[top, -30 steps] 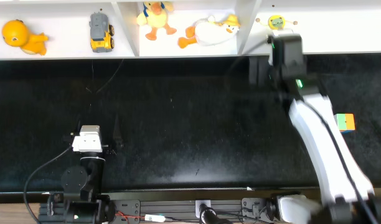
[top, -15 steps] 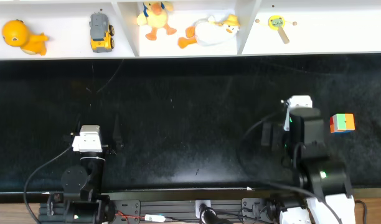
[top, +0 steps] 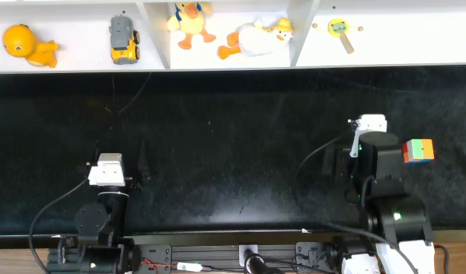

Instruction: Store Toys

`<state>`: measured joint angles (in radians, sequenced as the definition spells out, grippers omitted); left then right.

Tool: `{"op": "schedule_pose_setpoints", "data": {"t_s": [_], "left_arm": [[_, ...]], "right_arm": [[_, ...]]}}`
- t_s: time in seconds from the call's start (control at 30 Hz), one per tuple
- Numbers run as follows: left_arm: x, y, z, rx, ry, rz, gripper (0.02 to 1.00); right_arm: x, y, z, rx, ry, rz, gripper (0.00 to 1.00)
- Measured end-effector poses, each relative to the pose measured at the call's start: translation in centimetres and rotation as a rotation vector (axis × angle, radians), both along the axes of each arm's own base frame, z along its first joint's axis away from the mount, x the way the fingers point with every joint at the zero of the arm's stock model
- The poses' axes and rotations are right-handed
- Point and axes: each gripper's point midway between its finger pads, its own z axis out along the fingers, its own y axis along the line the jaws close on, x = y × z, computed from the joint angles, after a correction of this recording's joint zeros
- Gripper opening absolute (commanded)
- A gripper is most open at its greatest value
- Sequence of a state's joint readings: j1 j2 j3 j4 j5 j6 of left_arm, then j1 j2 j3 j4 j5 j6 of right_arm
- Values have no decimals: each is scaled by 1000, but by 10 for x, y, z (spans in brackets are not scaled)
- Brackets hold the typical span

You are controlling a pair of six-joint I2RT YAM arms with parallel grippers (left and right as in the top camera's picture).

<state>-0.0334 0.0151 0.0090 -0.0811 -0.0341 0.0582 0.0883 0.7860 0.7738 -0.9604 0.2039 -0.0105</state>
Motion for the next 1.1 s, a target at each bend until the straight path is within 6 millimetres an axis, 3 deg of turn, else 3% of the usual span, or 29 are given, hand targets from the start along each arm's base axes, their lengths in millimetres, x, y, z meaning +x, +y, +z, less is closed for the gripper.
{"op": "schedule_pose_setpoints", "data": {"t_s": [0.17, 0.33, 0.53, 0.7, 0.8, 0.93, 1.1], "left_arm": [[0, 0, 0, 0, 0, 0, 998], [0, 0, 0, 0, 0, 0, 998], [0, 0, 0, 0, 0, 0, 998], [0, 0, 0, 0, 0, 0, 998], [0, 0, 0, 0, 0, 0, 998], [0, 0, 0, 0, 0, 0, 998], [0, 0, 0, 0, 0, 0, 998]], "right_arm": [[2, -38, -23, -93, 130, -37, 998], [3, -89, -41, -136, 217, -51, 996], [-5, -163, -55, -121, 215, -150, 998], [-14, -205, -74, -105, 224, -231, 996], [-15, -215, -90, -76, 241, -239, 1000], [-4, -210, -105, -17, 229, -206, 998], [10, -210, -108, 19, 179, -204, 998]]}}
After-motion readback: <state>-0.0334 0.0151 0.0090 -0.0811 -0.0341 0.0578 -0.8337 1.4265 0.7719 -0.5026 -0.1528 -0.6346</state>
